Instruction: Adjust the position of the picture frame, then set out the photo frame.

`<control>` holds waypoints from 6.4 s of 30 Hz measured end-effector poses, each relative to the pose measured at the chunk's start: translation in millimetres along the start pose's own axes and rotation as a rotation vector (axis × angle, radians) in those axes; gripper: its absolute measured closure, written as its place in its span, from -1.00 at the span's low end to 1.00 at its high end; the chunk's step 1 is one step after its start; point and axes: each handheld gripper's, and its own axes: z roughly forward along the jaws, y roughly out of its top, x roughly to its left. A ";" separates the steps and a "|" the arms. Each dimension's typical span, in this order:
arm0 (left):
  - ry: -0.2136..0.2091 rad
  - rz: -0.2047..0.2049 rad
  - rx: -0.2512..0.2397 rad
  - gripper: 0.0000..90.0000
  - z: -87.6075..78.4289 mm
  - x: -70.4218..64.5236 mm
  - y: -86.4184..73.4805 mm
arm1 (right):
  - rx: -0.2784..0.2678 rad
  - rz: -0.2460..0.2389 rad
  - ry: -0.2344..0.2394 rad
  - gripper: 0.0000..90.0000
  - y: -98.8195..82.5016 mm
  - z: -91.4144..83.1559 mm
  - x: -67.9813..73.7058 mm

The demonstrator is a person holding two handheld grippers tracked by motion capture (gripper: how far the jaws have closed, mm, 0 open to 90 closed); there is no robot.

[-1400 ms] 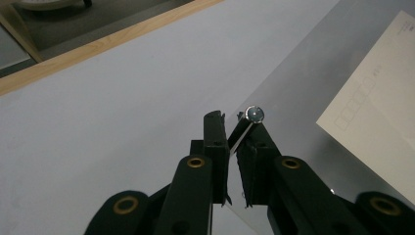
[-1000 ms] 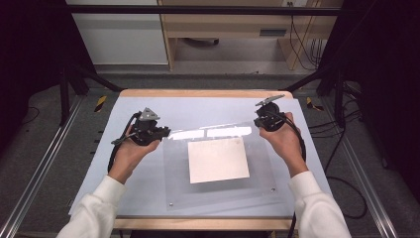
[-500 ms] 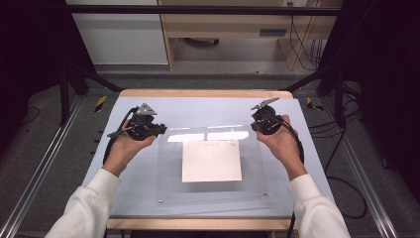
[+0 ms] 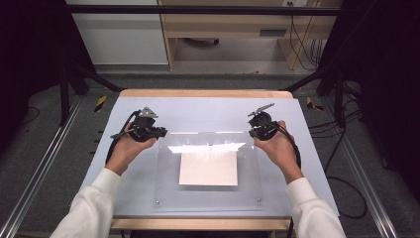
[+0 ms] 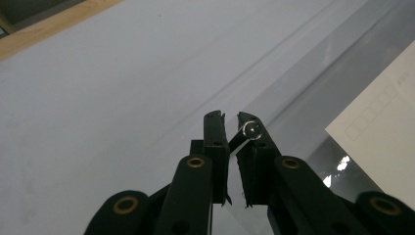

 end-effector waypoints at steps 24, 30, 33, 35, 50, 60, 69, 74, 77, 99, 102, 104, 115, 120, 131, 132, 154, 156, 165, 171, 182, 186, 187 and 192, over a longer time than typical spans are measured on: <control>-0.002 -0.039 0.024 0.84 34.9 0.9 -8.1 | 0.013 0.042 0.024 0.90 -22.1 28.1 -8.1; 0.013 -0.037 0.035 0.85 36.5 2.4 -10.0 | 0.014 0.044 0.031 0.90 -23.9 30.3 -6.2; 0.018 -0.041 0.035 0.85 35.6 2.4 -12.0 | 0.007 0.045 0.036 0.90 -23.4 32.3 -5.0; 0.028 -0.033 0.040 0.85 34.6 3.0 -12.6 | 0.009 0.046 0.036 0.90 -22.7 32.6 -4.6; 0.047 -0.046 0.036 0.87 35.8 2.9 -19.8 | -0.001 0.049 0.044 0.90 -21.0 39.9 -2.2; 0.046 -0.059 0.034 0.87 42.0 2.6 -21.8 | 0.007 0.067 0.060 0.90 -25.3 44.7 -3.9; 0.048 -0.062 0.039 0.87 44.7 3.0 -22.9 | 0.010 0.080 0.065 0.90 -26.4 47.5 -4.6; 0.054 -0.058 0.041 0.87 47.4 2.4 -24.0 | 0.007 0.082 0.067 0.90 -28.1 49.9 -5.5; 0.051 -0.065 0.031 0.87 48.0 2.8 -25.7 | 0.004 0.091 0.075 0.89 -29.9 52.0 -6.2; 0.118 -0.022 -0.150 -0.65 19.9 -4.9 -24.7 | -0.225 0.087 -0.014 -0.50 -53.8 20.1 -13.5; 0.111 -0.010 -0.169 -0.64 18.8 -6.1 -24.0 | -0.239 0.067 -0.017 -0.52 -57.0 17.3 -11.3; 0.134 -0.007 -0.184 -0.51 17.6 -9.0 -23.5 | -0.265 0.047 -0.021 -0.49 -61.7 14.0 -8.3; 0.195 -0.055 -0.254 0.21 16.2 -20.3 -33.0 | -0.330 0.008 -0.069 0.38 -56.9 15.3 -2.4; 0.198 -0.056 -0.257 0.45 18.9 -24.3 -32.2 | -0.325 0.013 -0.052 0.65 -52.6 22.5 2.8; 0.231 -0.083 -0.237 0.73 27.5 -24.7 -35.7 | -0.337 0.018 -0.043 0.88 -49.7 25.4 4.3; 0.228 -0.099 -0.231 0.80 27.6 -23.6 -35.9 | -0.337 0.016 -0.044 0.88 -49.5 25.2 4.4; 0.202 -0.087 -0.138 0.89 26.6 -17.1 -25.8 | -0.220 0.098 0.025 0.92 -33.6 23.5 -4.5; 0.193 -0.095 -0.124 0.89 26.9 -15.1 -23.6 | -0.212 0.098 0.027 0.92 -32.3 23.7 -5.5; 0.154 -0.101 -0.084 0.90 28.7 -5.5 -16.3 | -0.156 0.113 0.062 0.92 -20.9 27.0 -13.0; 0.123 -0.116 -0.060 0.90 30.9 1.1 -11.3 | -0.118 0.129 0.084 0.92 -13.5 29.2 -17.4; 0.069 -0.141 -0.040 0.89 34.6 13.7 -6.4 | -0.125 0.163 0.138 0.91 -11.6 33.8 -27.3; 0.064 -0.147 -0.036 0.89 34.6 13.7 -6.5 | -0.126 0.161 0.140 0.91 -12.2 33.0 -26.8; 0.064 -0.147 -0.036 0.90 34.7 13.6 -6.4 | -0.126 0.155 0.136 0.91 -12.3 32.8 -26.3; 0.051 -0.161 -0.038 0.90 35.1 15.7 -6.7 | -0.132 0.150 0.131 0.91 -12.6 32.5 -25.3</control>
